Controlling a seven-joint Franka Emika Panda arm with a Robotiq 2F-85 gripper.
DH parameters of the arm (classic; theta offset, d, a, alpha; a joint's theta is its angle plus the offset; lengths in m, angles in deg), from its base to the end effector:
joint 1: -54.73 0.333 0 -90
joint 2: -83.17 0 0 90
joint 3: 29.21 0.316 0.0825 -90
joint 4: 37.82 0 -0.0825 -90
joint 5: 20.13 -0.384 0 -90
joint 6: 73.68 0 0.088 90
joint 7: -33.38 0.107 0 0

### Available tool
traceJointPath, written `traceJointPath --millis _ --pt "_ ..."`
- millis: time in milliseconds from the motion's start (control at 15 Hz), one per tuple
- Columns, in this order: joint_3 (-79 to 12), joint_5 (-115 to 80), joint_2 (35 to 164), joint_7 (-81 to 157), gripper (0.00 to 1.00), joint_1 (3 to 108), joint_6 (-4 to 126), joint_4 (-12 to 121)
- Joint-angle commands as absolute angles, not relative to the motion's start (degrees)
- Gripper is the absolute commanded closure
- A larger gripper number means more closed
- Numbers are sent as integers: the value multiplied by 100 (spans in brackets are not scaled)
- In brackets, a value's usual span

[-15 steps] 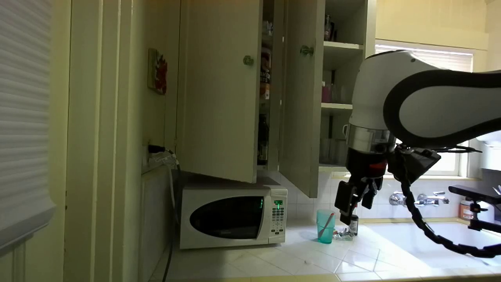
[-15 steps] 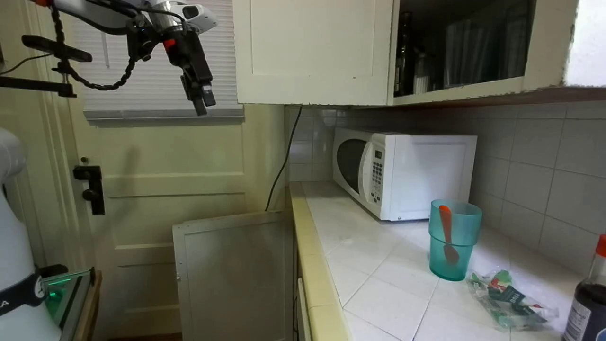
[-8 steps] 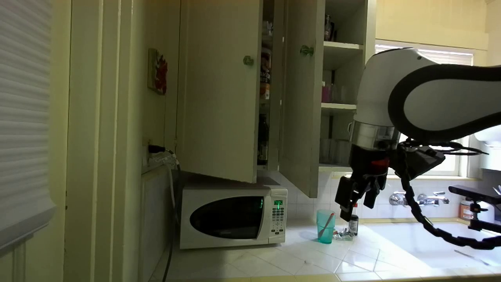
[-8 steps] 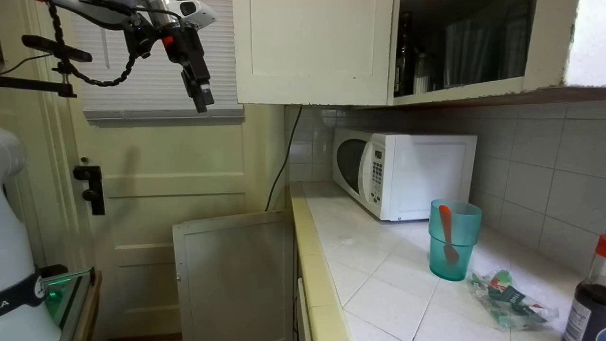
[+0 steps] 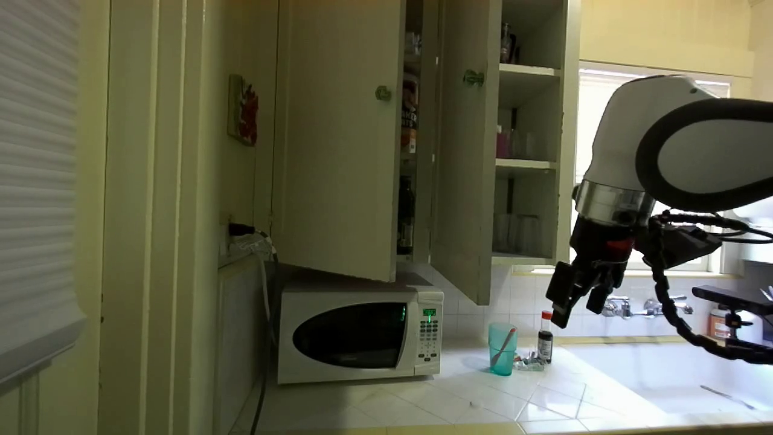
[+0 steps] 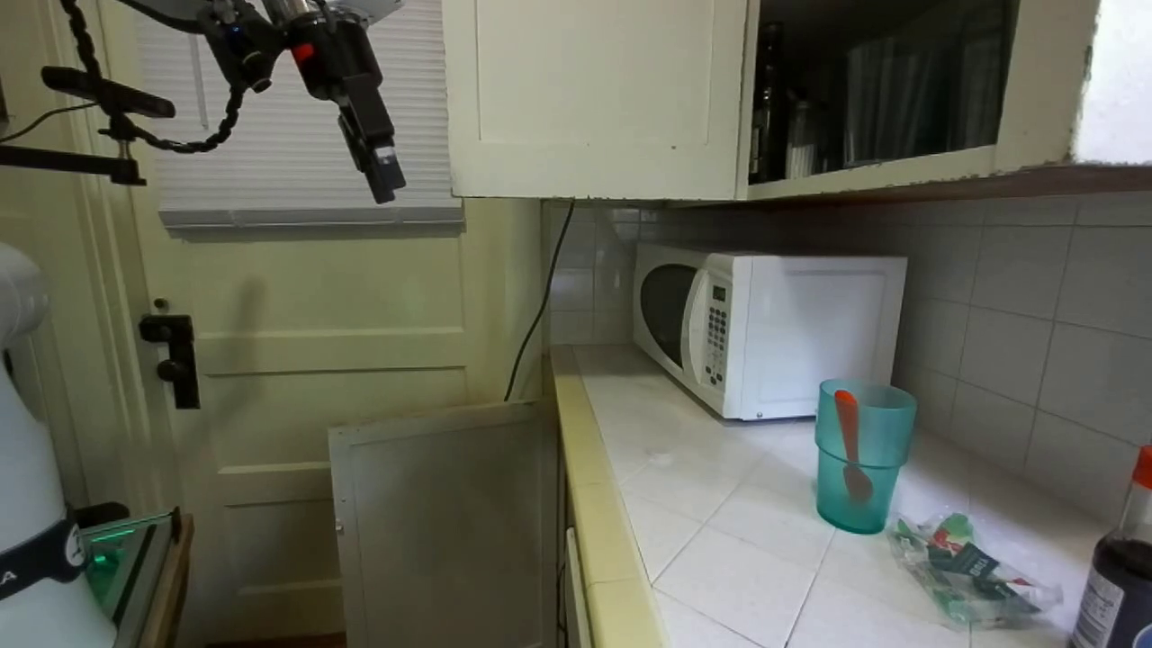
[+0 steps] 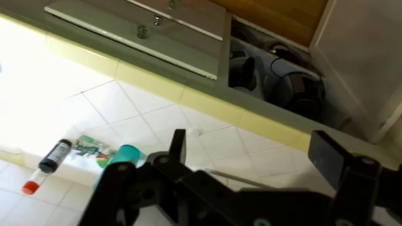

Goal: Remove one glass cup from the upper cabinet on the right and put it on the counter.

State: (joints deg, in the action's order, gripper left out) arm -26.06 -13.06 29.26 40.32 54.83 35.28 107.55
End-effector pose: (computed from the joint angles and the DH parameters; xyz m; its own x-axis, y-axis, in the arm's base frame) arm 0.2953 0.0123 0.5834 0.9490 -0.0340 0.3135 -0.0784 -0.9884 0.1301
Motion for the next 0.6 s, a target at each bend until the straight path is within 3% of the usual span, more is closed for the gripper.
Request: traceJointPath --millis 0,267,533 --pt "-2916 -647 3197 4157 0 4687 4228 10672" --pt "-3241 -400 4052 4327 0 4072 5442 10095" --pt "-3692 -1140 5100 4191 0 4208 6015 9142"
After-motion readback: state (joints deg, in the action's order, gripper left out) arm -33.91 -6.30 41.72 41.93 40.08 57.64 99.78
